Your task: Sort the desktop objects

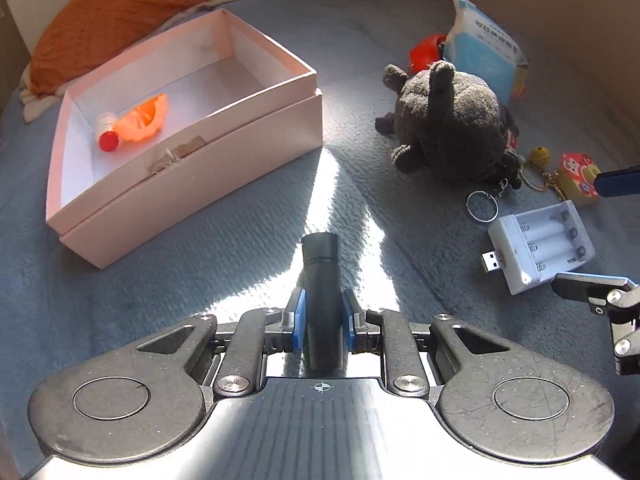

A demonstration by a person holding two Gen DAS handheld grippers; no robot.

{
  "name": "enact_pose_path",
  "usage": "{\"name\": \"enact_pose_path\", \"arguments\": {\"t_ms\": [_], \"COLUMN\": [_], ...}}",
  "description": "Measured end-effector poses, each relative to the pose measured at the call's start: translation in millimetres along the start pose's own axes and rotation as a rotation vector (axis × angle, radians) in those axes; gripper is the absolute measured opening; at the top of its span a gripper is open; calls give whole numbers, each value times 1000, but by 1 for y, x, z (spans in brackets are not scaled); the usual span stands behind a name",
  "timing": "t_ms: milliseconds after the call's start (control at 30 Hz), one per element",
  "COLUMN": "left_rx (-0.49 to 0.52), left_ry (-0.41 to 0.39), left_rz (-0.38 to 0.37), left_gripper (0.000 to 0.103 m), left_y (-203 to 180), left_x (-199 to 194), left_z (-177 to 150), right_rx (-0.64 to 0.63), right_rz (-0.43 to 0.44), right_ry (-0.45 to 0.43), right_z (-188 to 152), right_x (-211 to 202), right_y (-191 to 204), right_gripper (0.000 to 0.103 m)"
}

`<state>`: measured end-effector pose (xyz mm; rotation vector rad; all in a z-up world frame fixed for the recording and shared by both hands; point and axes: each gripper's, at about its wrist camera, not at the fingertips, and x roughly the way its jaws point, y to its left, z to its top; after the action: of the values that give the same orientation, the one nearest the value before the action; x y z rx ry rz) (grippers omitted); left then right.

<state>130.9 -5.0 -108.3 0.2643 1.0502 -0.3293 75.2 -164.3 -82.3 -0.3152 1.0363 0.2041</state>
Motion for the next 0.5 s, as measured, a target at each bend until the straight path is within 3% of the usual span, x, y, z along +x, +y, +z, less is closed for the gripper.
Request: {"name": "enact_pose_path", "arguments": {"t_ms": [67,167,267,300,400,433,500], "left_rx": [48,94,68,63,50,31,-28], "left_ry": [4,31,39,34,22,25,32], "left_rz": [14,111,172,183,204,195,143], "left_gripper": [22,22,30,36,45,44,45], "left_y": [5,22,46,51,60,62,65], "left_x": [-7,-10,-14,-15,-20,-21,-22], "left_z": [-9,-24,-30,-31,-28,-27,-26], "right_rx": [-11,0,-1,-7,-53,-71,-121], "right_rz": [6,14,25,30,67,85,136], "right_ry": [9,33,39,36,16,9,-6], "right_z": [-2,-3,-1,0,5,6,6], "right_x": [6,17,26,27,24,22,17], "right_y": [0,1,4,6,20,25,39], "right_gripper": [86,86,86,86,74,67,64]}}
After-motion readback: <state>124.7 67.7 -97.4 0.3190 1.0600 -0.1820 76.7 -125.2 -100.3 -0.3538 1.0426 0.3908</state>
